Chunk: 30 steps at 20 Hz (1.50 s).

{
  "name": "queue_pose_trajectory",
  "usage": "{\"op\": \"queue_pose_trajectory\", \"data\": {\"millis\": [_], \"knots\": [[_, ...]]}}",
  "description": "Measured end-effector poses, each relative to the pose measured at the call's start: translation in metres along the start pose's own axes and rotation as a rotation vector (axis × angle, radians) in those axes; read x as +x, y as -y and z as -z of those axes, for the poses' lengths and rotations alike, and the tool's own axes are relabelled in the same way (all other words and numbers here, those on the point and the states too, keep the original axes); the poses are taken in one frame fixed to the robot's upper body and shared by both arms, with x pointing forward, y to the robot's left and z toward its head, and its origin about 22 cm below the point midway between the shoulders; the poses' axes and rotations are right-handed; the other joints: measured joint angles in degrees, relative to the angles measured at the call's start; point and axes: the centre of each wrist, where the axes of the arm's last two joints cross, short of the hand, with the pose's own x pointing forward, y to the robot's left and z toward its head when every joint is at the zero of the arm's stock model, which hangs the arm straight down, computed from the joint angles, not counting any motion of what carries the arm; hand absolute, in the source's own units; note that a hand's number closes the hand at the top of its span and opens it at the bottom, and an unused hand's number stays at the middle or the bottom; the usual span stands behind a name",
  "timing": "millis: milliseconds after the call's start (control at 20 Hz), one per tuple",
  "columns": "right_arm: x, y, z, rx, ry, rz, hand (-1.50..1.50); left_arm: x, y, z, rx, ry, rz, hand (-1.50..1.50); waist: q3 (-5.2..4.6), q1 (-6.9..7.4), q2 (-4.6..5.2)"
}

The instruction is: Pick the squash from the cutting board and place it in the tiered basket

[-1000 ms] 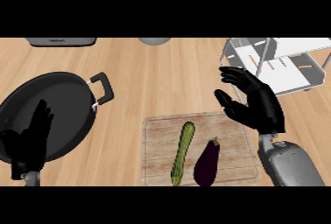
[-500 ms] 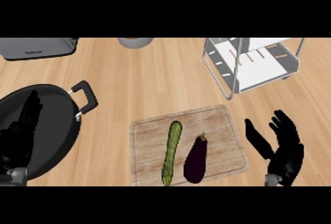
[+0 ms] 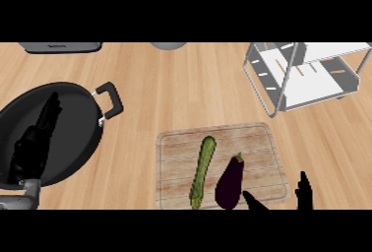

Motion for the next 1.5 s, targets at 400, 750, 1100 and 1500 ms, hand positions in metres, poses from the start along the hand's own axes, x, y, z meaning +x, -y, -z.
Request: {"op": "queue_pose_trajectory", "data": {"millis": [400,750,1100,1500], "knots": [[0.025,0.009,-0.024,0.113,-0.113,-0.193,-1.50,0.008,0.010,0.007,-0.042,0.026,-0.001,0.00,-0.04,2.53,0.53],[0.081,0.002,-0.028,0.148,-0.172,-0.287,-1.50,0.009,0.014,0.014,-0.053,0.034,-0.004,0.00,0.20,3.22,0.39],[0.095,-0.013,-0.026,0.206,-0.201,-0.370,-1.50,0.008,0.009,0.021,-0.052,0.027,-0.004,0.00,0.37,3.25,0.29],[0.092,-0.026,-0.023,0.256,-0.216,-0.441,-1.50,0.011,0.011,0.026,-0.054,0.025,-0.006,0.00,0.42,2.91,0.19]]}}
